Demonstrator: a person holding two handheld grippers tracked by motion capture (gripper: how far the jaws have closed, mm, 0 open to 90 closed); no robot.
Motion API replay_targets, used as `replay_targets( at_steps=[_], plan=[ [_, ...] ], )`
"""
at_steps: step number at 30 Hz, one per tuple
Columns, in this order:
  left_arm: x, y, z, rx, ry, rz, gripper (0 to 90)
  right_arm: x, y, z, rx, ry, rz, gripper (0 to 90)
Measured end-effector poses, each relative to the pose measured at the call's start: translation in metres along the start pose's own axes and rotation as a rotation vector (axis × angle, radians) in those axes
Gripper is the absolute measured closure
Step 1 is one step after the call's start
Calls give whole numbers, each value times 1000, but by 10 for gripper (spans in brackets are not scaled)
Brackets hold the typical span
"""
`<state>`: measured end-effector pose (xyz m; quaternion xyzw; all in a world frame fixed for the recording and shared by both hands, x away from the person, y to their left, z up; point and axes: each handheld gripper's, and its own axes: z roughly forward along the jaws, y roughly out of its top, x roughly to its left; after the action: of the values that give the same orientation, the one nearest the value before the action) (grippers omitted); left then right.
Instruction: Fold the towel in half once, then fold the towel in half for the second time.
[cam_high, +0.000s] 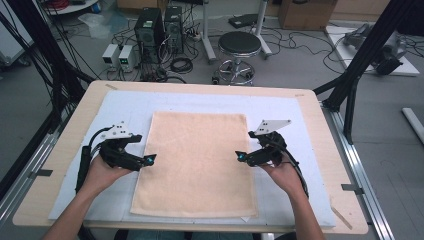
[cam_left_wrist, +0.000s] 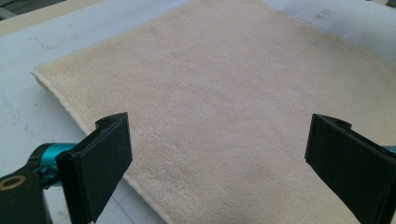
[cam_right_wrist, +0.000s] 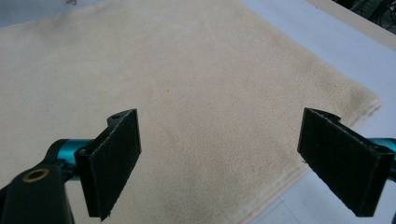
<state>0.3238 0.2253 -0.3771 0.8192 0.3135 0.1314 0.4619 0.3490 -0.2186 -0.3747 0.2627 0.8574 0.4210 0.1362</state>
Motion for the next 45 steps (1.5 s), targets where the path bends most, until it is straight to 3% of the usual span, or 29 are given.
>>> replay_targets(
  at_steps=[8,11,12,16,20,24,26,27,30,31,34,39,44,45],
  plan=[
    [5,5,3,4,-5,-15,78,-2,5,6,16,9,-15,127],
    [6,12,5,0,-13,-15,82,-4,4,8,23,10,-9,127],
    [6,17,8,-4,-36,-17,82,-6,3,9,26,12,-10,127],
    [9,24,13,-1,-38,-12,86,-9,4,8,21,7,0,129],
    [18,30,17,5,-35,-28,89,-15,14,4,28,-7,-30,136],
    [26,39,16,-8,-30,-30,103,-30,30,4,44,-24,-40,138],
    [35,45,17,-3,-14,-30,106,-41,37,5,41,-28,-25,142],
    [45,49,19,-5,-6,-53,109,-47,40,6,44,-31,-16,142],
    [55,51,22,8,14,-68,111,-62,45,12,38,-37,15,153],
    [64,50,26,-5,27,-94,111,-66,45,16,45,-47,15,153],
    [73,46,31,-27,33,-116,111,-74,44,23,58,-62,20,155],
    [95,32,49,8,91,-141,113,-90,30,51,109,-67,59,159],
    [101,25,60,37,121,-158,144,-103,17,68,145,-103,110,182],
    [105,21,67,34,139,-196,144,-105,15,70,148,-107,123,188]
  ],
)
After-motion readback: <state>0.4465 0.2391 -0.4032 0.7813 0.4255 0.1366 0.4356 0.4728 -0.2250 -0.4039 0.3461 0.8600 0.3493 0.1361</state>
